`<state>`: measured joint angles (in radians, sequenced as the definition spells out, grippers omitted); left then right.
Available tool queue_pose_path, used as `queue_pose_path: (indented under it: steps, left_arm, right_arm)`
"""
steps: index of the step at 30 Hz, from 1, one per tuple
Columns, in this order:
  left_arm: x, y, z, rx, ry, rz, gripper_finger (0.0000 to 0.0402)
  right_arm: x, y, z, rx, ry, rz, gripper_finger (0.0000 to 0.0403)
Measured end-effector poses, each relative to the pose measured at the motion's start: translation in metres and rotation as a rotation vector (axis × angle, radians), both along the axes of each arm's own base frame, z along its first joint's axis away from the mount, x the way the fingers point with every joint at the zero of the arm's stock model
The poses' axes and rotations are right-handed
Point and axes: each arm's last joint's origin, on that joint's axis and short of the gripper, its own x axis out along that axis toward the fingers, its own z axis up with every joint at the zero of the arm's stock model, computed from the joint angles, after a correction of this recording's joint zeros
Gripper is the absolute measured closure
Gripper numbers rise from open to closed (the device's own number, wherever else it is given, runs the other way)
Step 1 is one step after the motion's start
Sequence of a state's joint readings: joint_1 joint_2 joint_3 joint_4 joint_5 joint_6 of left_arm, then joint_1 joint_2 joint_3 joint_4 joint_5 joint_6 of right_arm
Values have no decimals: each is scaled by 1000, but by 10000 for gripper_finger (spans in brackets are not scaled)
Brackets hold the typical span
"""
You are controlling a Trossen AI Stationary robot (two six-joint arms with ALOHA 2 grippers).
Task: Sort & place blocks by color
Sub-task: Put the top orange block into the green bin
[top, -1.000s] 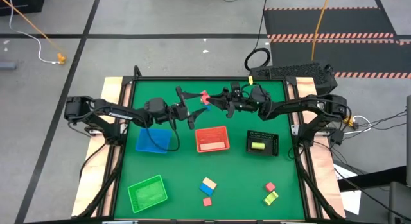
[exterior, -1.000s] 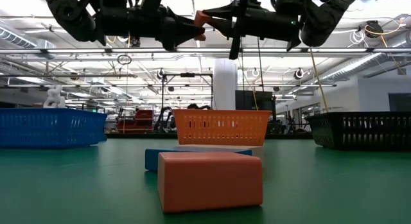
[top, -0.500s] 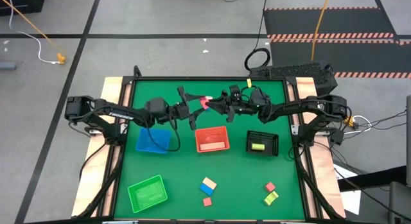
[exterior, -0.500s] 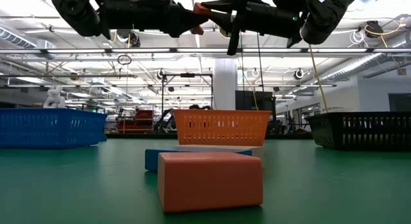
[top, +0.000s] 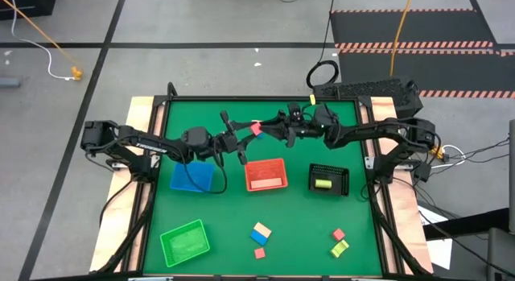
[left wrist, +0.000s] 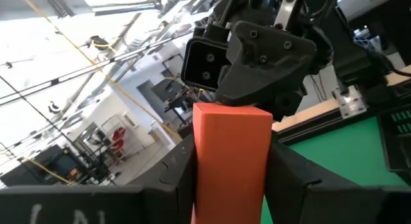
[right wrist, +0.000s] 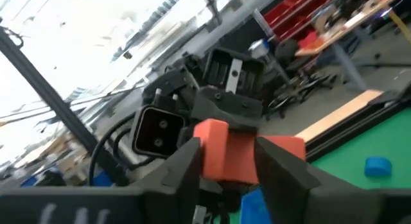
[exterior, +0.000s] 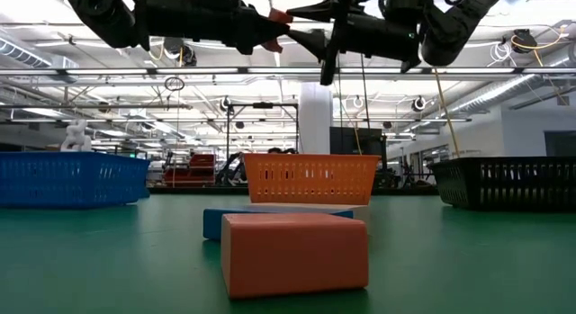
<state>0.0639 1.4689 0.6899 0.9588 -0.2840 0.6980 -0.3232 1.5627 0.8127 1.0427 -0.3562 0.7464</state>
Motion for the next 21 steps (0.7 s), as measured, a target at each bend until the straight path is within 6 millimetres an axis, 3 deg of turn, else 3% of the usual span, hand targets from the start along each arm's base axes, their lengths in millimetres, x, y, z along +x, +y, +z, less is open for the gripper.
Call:
queue_pose_path:
  steps: [6, 13, 16, 21]
  left_arm:
    - [-4, 3, 7, -33, -40, 75, 267]
    - [-16, 8, 25, -301, -136, 117, 267]
    - [-16, 6, 20, -428, -66, 81, 267]
    - [-15, -9, 1, -634, 84, -42, 267]
  right_arm:
    - [-10, -21, -2, -14, 33, 130, 207]
    - [-22, -49, -8, 125, 110, 82, 192]
    - [-22, -48, -15, 137, 173, 138, 195]
    - [-12, -24, -23, 60, 236, 220, 197]
